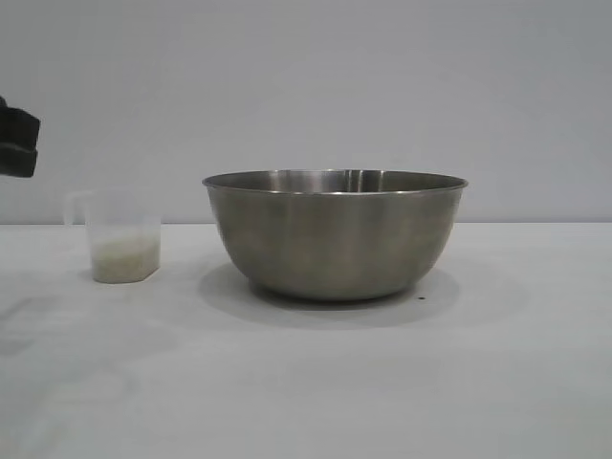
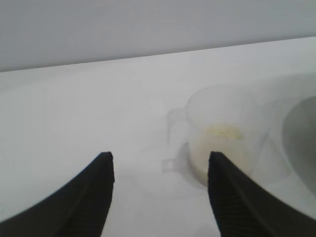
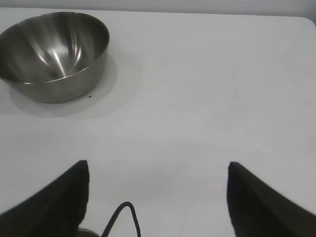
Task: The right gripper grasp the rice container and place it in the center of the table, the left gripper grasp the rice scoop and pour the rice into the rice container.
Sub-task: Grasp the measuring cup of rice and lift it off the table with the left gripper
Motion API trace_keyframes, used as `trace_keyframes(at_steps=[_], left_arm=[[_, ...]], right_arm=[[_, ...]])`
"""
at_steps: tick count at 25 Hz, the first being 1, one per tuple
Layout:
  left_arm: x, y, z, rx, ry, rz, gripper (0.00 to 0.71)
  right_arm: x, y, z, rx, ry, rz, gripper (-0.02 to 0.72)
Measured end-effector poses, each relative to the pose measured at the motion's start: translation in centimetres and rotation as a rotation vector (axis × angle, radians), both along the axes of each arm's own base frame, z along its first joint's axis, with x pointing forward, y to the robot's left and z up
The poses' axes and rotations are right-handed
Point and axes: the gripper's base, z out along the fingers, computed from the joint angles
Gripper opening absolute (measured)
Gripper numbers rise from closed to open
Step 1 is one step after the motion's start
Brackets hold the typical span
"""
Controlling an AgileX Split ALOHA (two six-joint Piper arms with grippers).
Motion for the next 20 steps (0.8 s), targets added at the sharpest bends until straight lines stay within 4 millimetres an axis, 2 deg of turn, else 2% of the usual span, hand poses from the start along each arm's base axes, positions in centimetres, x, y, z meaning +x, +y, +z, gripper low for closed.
trace_keyframes(at_steps=[8,9,10,20], left_arm=[[1.3,-0.4,-0.8,0.02,0.004,0.006,0.364],[1.3,-0.3,-1.0,0.022,0.009,0.014,0.319],[1.5,-0.3,-1.1,0.023,0.009,0.023,0.304],[2.2,-0.6,-2.9,0.042,0.048,0.021,0.309]], right_arm=[[0.0,0.0,0.0,0.0,0.0,0.0,0.533],[0.0,0.0,0.0,0.0,0.0,0.0,0.533],[0.0,0.0,0.0,0.0,0.0,0.0,0.533],[0.0,0.0,0.0,0.0,0.0,0.0,0.533]])
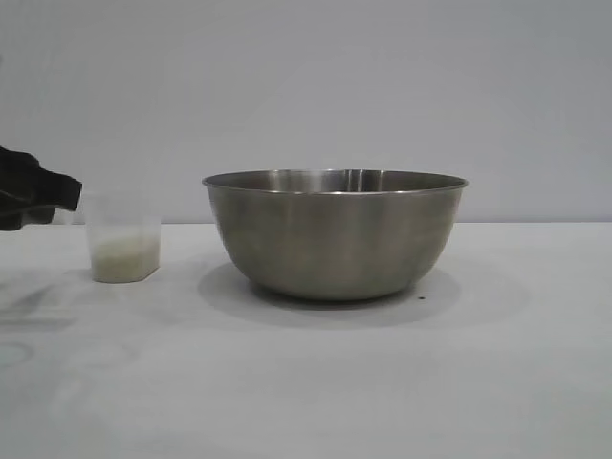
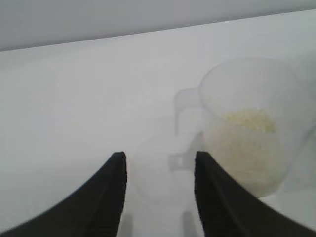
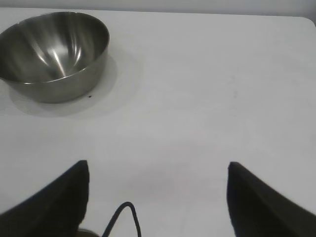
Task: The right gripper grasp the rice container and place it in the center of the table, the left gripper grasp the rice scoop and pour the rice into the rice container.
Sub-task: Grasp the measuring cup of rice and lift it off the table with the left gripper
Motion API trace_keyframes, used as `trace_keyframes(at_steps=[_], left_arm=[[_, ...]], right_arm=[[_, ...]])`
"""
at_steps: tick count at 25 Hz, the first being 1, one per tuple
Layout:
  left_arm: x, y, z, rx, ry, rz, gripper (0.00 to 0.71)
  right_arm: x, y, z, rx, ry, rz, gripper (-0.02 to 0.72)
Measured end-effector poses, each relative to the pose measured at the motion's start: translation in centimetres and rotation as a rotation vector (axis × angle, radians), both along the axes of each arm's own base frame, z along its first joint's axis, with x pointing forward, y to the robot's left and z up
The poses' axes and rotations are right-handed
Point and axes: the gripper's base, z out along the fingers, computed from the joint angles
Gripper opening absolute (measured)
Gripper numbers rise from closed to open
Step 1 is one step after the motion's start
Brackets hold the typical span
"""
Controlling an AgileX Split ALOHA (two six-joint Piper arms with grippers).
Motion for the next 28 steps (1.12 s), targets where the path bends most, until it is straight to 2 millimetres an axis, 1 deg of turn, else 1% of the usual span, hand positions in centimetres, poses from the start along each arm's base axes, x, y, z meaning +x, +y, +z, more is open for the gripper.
trace_keyframes(at_steps=[4,12,20,28], left_arm=[[0.4,-0.2,-0.1,-0.002,-0.006,-0.002,0.309],[1.5,-0.5,0.5,0.009,-0.046,-0.009,0.309],[2.7,0.9,0.8,0.021,-0.073,-0.023,0.309],[3.0,0.7,1.0,0.026,-0.088,-0.071,0.309]], right_arm=[[0.0,0.0,0.0,0.0,0.0,0.0,0.533],[0.0,0.0,0.0,0.0,0.0,0.0,0.533],[0.0,0.0,0.0,0.0,0.0,0.0,0.533],[0.0,0.0,0.0,0.0,0.0,0.0,0.533]])
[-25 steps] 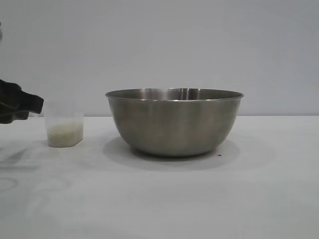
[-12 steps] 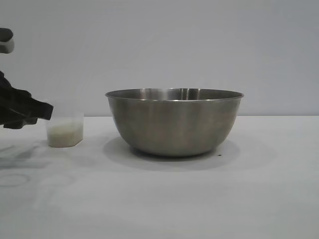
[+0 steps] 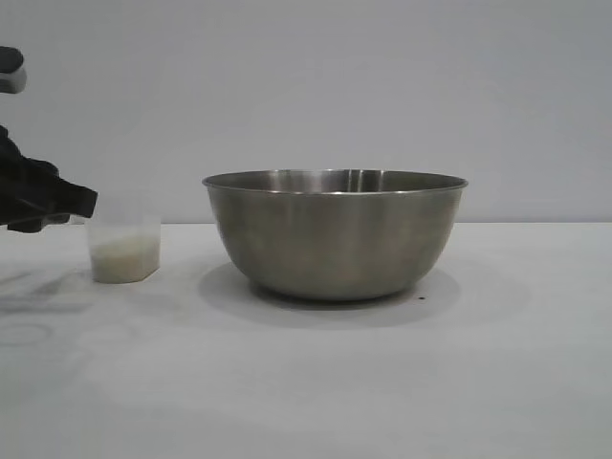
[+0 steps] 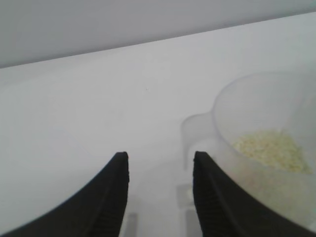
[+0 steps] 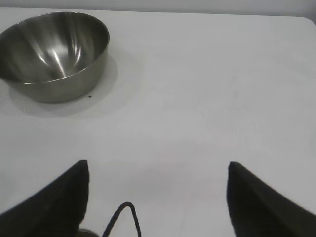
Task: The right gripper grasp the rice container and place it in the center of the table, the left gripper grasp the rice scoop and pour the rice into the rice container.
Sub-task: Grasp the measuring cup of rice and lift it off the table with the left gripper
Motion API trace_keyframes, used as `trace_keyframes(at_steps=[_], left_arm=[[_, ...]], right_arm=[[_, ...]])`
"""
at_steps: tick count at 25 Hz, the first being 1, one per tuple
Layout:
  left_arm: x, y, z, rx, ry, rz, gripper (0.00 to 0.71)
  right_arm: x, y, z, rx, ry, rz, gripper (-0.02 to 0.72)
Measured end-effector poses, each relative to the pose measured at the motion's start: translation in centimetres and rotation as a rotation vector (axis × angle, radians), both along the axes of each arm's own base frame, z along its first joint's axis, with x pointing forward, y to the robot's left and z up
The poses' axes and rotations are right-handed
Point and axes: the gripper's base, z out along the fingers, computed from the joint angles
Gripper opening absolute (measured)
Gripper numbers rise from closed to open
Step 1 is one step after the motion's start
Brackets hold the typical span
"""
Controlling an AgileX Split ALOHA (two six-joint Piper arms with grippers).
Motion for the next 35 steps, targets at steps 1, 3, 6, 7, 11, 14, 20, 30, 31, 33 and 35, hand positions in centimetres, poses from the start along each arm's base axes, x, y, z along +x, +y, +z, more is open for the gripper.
trace_keyframes(at_steps=[1,3,6,7,11,14,20,30,31,33,35], left_arm=[[0.0,0.0,0.0,0.0,-0.001,-0.002,0.309],[0.3,-0.1,-0.1,0.0,-0.003,-0.004,0.309],[0.7,-0.2,-0.7,0.002,0.003,-0.004,0.309],[0.9,-0.3,-0.8,0.002,0.002,-0.006,0.309],[1.7,-0.5,-1.1,-0.001,-0.008,-0.006,0.309],[2.5,-0.7,-1.0,-0.004,-0.026,-0.006,0.309],[3.3,-1.0,-1.2,-0.004,-0.041,-0.016,0.085],[3.4,-1.4,-1.2,0.003,-0.045,-0.057,0.0],[3.4,-1.4,-1.2,0.004,-0.045,-0.058,0.0],[3.4,-1.4,-0.6,0.005,-0.059,-0.059,0.0],[3.5,-1.5,0.2,0.016,-0.082,-0.062,0.0]], right_arm=[[0.0,0.0,0.0,0.0,0.0,0.0,0.533],[0.0,0.0,0.0,0.0,0.0,0.0,0.533],[0.0,0.0,0.0,0.0,0.0,0.0,0.533],[0.0,0.0,0.0,0.0,0.0,0.0,0.533],[0.0,0.0,0.0,0.0,0.0,0.0,0.533],[0.0,0.0,0.0,0.0,0.0,0.0,0.533],[0.0,0.0,0.0,0.0,0.0,0.0,0.533],[0.0,0.0,0.0,0.0,0.0,0.0,0.533],[0.0,0.0,0.0,0.0,0.0,0.0,0.533],[0.0,0.0,0.0,0.0,0.0,0.0,0.533],[0.0,0.0,0.0,0.0,0.0,0.0,0.533]])
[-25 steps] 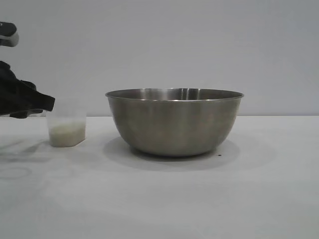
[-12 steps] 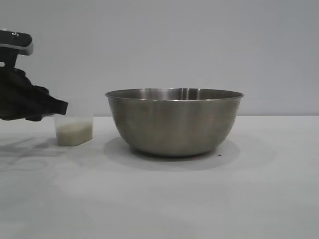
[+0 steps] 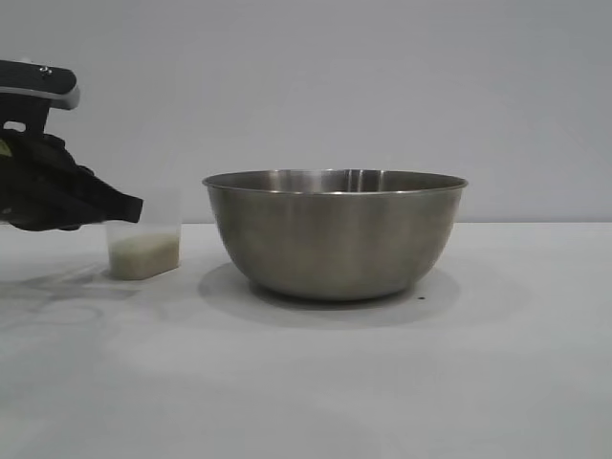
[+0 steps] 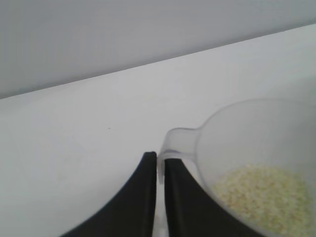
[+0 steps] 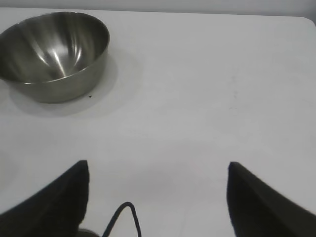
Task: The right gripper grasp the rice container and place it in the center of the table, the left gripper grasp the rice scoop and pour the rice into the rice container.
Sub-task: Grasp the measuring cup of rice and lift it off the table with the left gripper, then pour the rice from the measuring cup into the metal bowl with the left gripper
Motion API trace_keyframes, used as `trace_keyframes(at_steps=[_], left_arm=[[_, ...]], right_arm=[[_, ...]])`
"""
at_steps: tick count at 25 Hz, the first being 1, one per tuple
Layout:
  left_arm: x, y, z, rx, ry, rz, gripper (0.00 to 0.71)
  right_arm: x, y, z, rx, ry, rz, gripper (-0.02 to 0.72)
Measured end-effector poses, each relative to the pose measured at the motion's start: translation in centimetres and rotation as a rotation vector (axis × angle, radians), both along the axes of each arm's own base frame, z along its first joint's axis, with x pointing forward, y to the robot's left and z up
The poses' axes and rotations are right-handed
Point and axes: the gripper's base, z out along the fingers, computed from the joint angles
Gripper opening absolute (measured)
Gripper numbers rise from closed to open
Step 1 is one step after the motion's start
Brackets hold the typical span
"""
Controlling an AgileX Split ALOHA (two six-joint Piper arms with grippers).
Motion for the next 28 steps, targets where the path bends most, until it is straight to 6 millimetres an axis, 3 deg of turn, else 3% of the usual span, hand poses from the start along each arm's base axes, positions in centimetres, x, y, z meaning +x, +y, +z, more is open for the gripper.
trace_keyframes(at_steps=[14,28], left_arm=[[-0.1,-1.1,6.2,0.018,-0.185,-0.128,0.0],[1.6,-4.7,11.3,0.18,-0.443,-0.458,0.0]], right_arm=[[0.0,0.0,0.0,0.0,0.0,0.0,0.533],[0.0,0.0,0.0,0.0,0.0,0.0,0.533]])
